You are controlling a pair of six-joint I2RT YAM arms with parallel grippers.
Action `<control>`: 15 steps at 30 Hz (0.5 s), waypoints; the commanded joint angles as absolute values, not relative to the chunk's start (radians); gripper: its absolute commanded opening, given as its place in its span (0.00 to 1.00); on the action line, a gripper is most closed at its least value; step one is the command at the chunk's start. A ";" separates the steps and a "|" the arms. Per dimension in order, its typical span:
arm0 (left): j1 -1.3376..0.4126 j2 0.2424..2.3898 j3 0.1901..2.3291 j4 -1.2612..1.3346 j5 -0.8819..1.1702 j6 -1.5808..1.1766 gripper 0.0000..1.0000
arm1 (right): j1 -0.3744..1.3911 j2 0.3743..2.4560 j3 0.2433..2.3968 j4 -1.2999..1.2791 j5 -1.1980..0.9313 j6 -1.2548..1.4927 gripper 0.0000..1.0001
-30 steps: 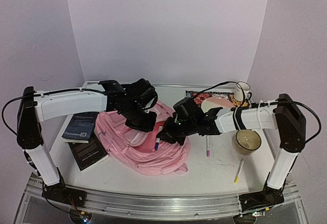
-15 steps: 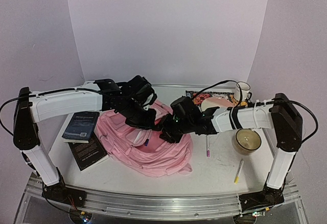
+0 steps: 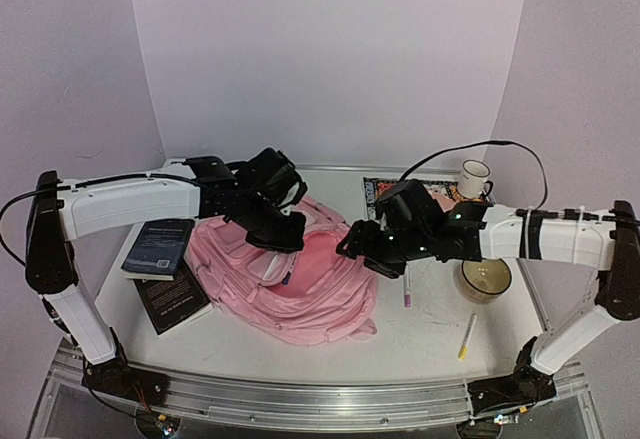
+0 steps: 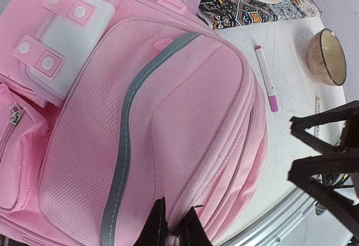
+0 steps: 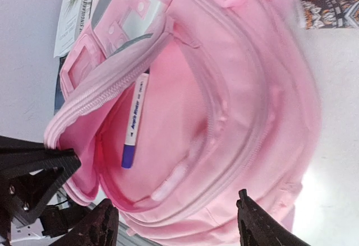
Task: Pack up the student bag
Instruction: Pick up the pen from the center of the board.
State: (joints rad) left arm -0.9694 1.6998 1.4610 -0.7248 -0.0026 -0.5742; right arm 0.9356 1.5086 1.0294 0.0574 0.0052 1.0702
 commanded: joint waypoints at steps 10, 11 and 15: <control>-0.957 1.654 1.387 -0.547 -0.081 -0.622 0.00 | 0.773 1.411 0.956 -0.412 0.178 0.862 0.76; -0.956 1.653 1.382 -0.543 -0.083 -0.626 0.00 | 0.753 1.422 0.955 -0.420 0.171 0.849 0.76; -0.956 1.654 1.369 -0.528 -0.063 -0.625 0.00 | 0.704 1.482 0.965 -0.426 0.157 0.803 0.75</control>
State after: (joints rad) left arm -0.9676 1.6997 1.3775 -0.6124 -0.0372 -0.6094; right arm 0.7455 1.4262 0.9596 -0.3395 0.1453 0.8784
